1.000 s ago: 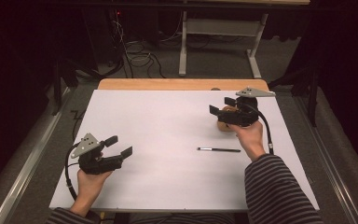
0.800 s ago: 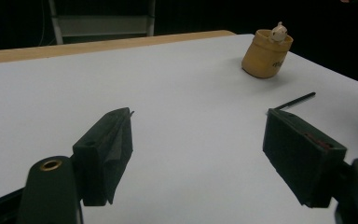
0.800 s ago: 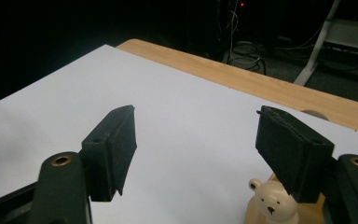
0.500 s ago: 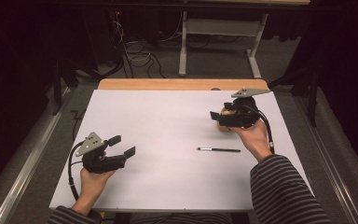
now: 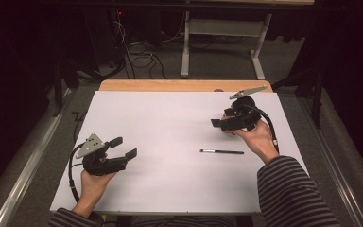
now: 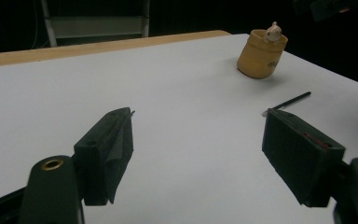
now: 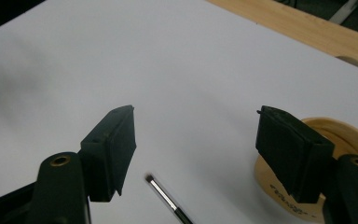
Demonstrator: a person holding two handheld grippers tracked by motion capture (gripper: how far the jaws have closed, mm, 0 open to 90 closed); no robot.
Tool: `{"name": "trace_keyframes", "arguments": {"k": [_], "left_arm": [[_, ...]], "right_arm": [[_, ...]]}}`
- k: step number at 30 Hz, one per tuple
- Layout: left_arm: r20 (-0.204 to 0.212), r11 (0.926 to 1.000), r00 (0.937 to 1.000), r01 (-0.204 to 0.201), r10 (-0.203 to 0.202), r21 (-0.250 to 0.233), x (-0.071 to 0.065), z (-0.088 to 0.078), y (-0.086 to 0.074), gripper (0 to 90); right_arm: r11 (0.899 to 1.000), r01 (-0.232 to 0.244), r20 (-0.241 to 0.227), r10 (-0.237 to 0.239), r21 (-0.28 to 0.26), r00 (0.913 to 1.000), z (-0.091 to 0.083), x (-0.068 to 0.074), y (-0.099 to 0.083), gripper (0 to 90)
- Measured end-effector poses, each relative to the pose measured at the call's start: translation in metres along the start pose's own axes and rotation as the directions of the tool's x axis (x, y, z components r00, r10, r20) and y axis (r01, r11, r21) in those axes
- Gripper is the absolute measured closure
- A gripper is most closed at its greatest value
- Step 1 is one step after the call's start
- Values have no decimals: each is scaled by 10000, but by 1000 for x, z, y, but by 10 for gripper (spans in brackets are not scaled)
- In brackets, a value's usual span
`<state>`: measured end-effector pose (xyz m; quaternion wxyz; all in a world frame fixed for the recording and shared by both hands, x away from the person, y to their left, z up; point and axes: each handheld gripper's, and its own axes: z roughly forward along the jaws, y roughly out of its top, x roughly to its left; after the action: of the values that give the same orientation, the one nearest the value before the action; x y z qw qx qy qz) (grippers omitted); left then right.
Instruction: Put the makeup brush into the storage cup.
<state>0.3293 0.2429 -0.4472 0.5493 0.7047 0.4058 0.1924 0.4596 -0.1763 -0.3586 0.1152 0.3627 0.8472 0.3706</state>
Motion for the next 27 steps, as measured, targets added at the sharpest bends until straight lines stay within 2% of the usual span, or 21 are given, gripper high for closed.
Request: {"name": "trace_keyframes", "arguments": {"k": [1,2,5,7,9,14,16,19,20,21,24,27], "left_arm": [[0,10000,10000,0,0,0,0,0,0,252],[8,10000,10000,1,-1,18,0,1,0,250],[79,9999,10000,-14,13,136,0,3,0,247],[96,9999,9999,34,-35,131,-1,4,1,245],[90,9997,9999,65,-67,215,0,5,0,241],[95,9998,9999,109,-111,194,1,4,0,238],[67,9996,10000,67,-69,267,0,6,0,240],[121,9997,9999,62,-65,238,0,6,1,239],[179,9997,9998,-14,9,250,0,5,0,240],[179,9997,9998,-14,9,250,0,5,0,240],[344,9985,9994,0,-19,546,1,9,0,235],[491,9973,9988,-45,10,730,0,12,-1,231]], "right_arm": [[10000,0,0,0,0,10000,0,0,0,306],[9992,69,11,-70,394,10000,2,0,0,324],[9976,80,-20,-79,681,10000,2,0,0,329],[9953,62,-215,-42,967,9998,3,-1,1,330],[9926,299,-134,-285,1180,9995,2,-1,2,334],[9895,384,-260,-351,1391,9990,0,-2,6,334],[9814,686,-212,-658,1791,9976,1,1,6,338],[9770,815,-153,-801,1970,9967,2,2,5,341],[9708,789,-99,-787,2267,9969,3,2,5,342],[9708,789,-99,-787,2267,9969,3,2,5,342],[9626,1026,-97,-1035,2507,9946,5,3,7,358],[9632,999,-40,-1021,2495,9948,5,4,8,375]]}}
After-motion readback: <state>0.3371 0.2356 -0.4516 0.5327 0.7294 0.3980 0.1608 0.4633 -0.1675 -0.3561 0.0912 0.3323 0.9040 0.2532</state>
